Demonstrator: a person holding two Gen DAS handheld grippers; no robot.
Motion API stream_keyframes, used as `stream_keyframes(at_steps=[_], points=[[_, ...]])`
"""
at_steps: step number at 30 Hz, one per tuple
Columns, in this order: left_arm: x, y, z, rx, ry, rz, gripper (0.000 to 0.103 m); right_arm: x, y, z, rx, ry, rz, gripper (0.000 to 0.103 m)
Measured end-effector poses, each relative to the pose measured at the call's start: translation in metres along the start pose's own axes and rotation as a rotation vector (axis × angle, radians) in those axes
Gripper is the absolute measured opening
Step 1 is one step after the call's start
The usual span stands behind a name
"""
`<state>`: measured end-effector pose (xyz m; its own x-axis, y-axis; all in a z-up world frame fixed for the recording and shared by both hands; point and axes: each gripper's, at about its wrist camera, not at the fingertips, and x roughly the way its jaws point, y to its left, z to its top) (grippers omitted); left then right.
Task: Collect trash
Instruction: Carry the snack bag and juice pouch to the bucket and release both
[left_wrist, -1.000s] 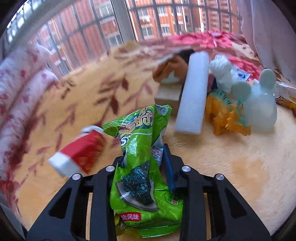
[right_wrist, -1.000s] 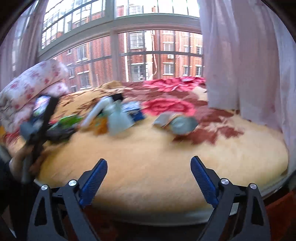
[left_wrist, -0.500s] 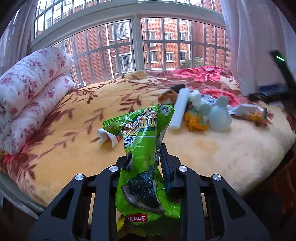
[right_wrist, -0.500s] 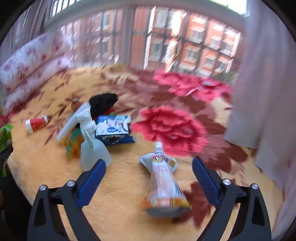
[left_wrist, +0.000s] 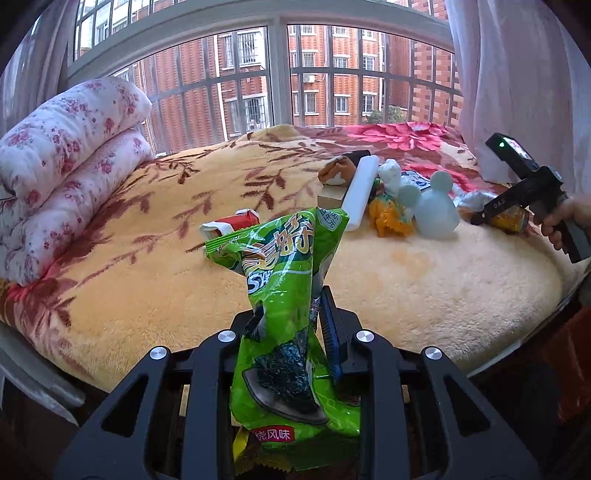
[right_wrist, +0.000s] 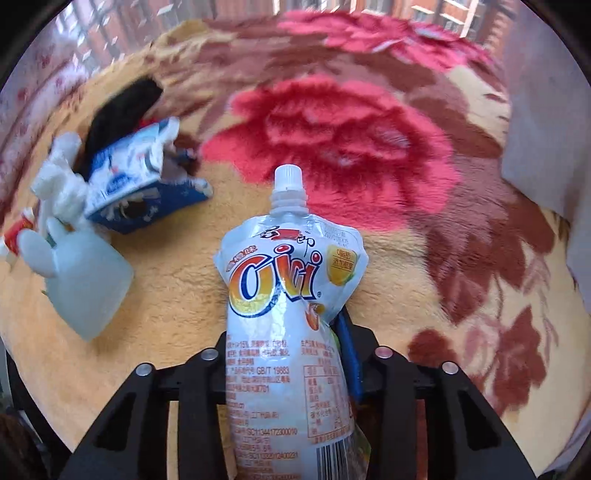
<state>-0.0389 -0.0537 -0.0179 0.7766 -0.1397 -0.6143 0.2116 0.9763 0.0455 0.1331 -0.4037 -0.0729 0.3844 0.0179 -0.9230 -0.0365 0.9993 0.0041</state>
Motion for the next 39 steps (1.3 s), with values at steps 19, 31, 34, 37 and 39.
stream_keyframes(at_steps=[19,31,34,37,39], points=[[-0.052,-0.019,-0.016,0.006,-0.046,0.016,0.025,-0.165,0.143,-0.186,0.006,-0.551,0.117,0.040],[-0.069,-0.009,-0.084,-0.072,0.047,0.037,0.025,-0.135,0.214,-0.283,-0.029,-0.567,0.035,0.041],[-0.052,-0.011,-0.104,-0.071,0.127,0.019,0.025,-0.113,0.220,-0.294,-0.016,-0.513,0.064,0.041],[-0.041,-0.013,-0.116,-0.060,0.174,0.017,0.025,-0.099,0.226,-0.305,-0.012,-0.474,0.087,0.041],[-0.037,-0.013,-0.120,-0.058,0.192,0.018,0.025,-0.094,0.226,-0.305,-0.008,-0.453,0.090,0.041]])
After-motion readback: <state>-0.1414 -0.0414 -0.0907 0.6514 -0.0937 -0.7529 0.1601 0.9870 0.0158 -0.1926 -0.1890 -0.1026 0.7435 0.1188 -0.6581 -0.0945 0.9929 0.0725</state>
